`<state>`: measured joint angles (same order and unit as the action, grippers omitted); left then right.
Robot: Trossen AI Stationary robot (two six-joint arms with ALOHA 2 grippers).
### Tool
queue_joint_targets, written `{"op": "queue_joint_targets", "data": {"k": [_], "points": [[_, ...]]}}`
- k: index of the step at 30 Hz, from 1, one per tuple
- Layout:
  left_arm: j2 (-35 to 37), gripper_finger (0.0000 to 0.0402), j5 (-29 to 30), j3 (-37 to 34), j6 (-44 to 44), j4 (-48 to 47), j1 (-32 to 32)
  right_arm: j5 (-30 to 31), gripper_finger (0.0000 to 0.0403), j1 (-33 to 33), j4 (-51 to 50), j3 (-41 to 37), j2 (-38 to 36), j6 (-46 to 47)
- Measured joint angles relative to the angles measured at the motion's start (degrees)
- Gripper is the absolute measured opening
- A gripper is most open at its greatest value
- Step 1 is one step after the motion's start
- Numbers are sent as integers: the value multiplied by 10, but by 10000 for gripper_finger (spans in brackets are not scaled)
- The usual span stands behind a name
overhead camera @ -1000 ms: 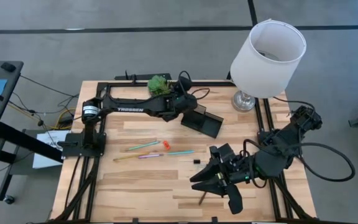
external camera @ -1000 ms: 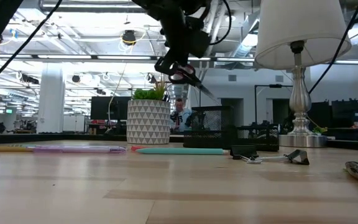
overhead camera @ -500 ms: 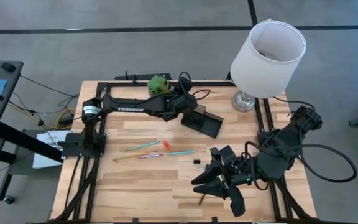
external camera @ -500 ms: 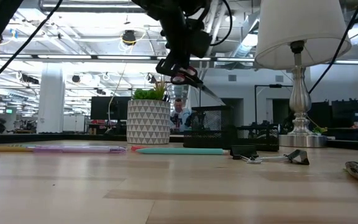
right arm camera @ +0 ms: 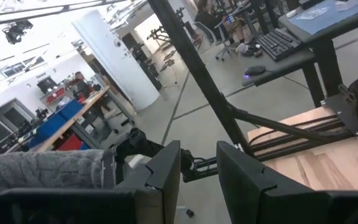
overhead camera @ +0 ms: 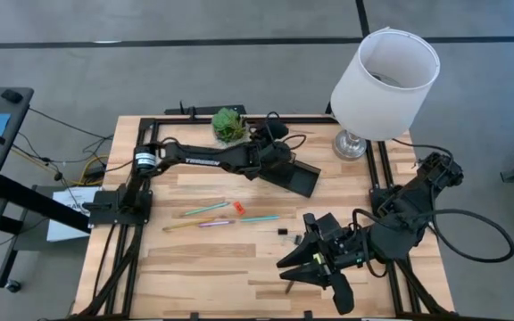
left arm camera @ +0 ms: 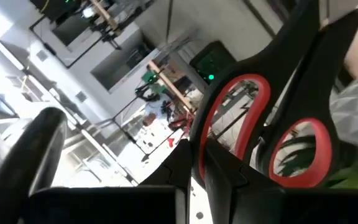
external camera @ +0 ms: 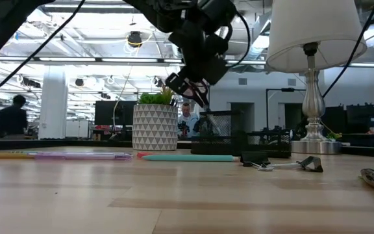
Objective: Pick and place office supplies into organizer
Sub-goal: Put the black scissors into the black desk organizer, then put the blue pencil into the black desk organizer
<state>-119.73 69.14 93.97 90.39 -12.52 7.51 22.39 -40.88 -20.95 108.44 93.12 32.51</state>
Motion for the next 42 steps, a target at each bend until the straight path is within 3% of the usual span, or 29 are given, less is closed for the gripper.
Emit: {"op": "queue_joint_targets", "data": {"k": [6, 19, 30, 42], "points": [[-4, 22, -7, 0, -8, -4, -18, 0, 98, 0, -2, 0, 0, 0], [-4, 118, -24, 0, -49, 0, -33, 0, 98, 0, -14, 0, 0, 0], [1, 171, -20, 0, -86, 2, -59, 0, 98, 0, -13, 0, 0, 0], [106, 183, 15, 0, -167, 28, -132, -2, 98, 0, -13, 0, 0, 0]]}}
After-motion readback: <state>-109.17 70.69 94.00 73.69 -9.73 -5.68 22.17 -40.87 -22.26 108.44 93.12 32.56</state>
